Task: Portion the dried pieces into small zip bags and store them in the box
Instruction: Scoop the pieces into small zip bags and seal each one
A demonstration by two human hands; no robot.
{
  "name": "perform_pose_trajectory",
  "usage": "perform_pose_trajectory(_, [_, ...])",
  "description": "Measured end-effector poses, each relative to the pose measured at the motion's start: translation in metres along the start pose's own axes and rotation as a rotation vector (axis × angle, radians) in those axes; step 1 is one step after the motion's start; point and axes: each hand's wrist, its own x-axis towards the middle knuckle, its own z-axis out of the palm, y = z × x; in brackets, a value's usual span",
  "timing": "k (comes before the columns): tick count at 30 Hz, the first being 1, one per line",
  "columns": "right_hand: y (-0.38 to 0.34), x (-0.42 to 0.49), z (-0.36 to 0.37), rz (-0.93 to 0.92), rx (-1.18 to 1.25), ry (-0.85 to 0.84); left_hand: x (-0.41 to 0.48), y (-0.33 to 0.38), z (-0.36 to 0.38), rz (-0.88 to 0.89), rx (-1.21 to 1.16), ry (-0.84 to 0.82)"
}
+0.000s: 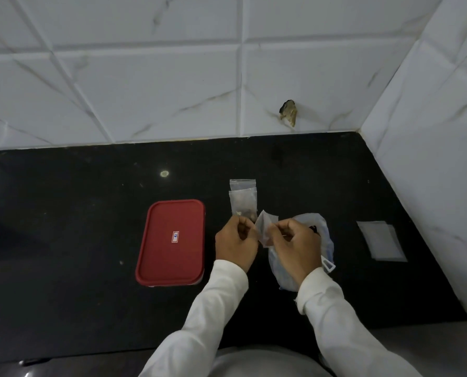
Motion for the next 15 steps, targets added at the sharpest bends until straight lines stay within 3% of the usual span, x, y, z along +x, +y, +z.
perform_pose_trajectory(8, [-0.005, -0.003, -0.006, -0.103, -0.173, -0.034, 0.012, 0.008, -0.010, 0.171, 0.347, 0.016])
perform_pose_trajectory(12, [-0.013, 0.000, -0.016, -0.139, -0.318, -0.011, 0.013, 0.015, -0.013, 0.214, 0.367, 0.023])
perform_pose_trajectory(15, [-0.032, 0.008, -0.024, -0.079, -0.540, -0.275, 0.011, 0.018, -0.008, 0.218, 0.333, -0.008])
